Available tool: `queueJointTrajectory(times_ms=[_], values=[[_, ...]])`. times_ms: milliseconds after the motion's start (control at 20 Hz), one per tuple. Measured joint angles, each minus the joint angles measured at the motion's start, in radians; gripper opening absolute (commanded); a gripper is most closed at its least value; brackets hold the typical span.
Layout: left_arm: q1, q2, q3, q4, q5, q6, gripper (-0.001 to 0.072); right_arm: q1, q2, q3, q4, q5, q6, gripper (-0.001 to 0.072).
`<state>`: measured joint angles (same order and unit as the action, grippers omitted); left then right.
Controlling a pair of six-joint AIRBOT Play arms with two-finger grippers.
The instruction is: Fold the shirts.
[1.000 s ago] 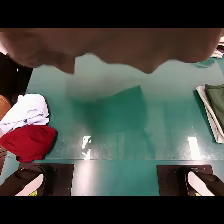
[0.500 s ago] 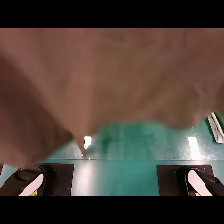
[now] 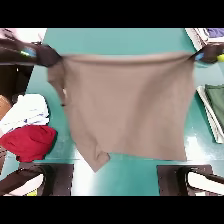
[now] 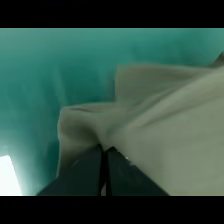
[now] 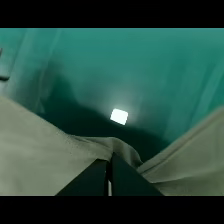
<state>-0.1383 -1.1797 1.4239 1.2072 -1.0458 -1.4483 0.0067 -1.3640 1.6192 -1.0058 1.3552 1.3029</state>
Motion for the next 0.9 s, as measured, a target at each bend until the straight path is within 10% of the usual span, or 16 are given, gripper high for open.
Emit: queueJointTrajectory(times_ms=[350,400,450,500,900], values=[[0.0,-0.38,0.051,0.029,0.283,0.013,0.0025,0.034,-0.315,0.048,-0.026,-0.208,0.063,0.0026],[0.0,-0.411,0.072,0.034,0.305,0.014,0.0107,0.035,-0.346,0.079,-0.026,-0.219,0.075,0.0194],[0.001,-0.433,0.089,0.043,0.319,0.015,0.0346,0.035,-0.373,0.112,-0.032,-0.226,0.085,0.0373],[0.003,-0.446,0.101,0.048,0.332,0.015,0.0433,0.034,-0.394,0.142,-0.037,-0.227,0.095,0.0375],[0.124,-0.433,0.187,0.05,-0.018,0.01,0.0416,0.03,-0.371,0.264,-0.036,-0.044,0.06,0.0328]])
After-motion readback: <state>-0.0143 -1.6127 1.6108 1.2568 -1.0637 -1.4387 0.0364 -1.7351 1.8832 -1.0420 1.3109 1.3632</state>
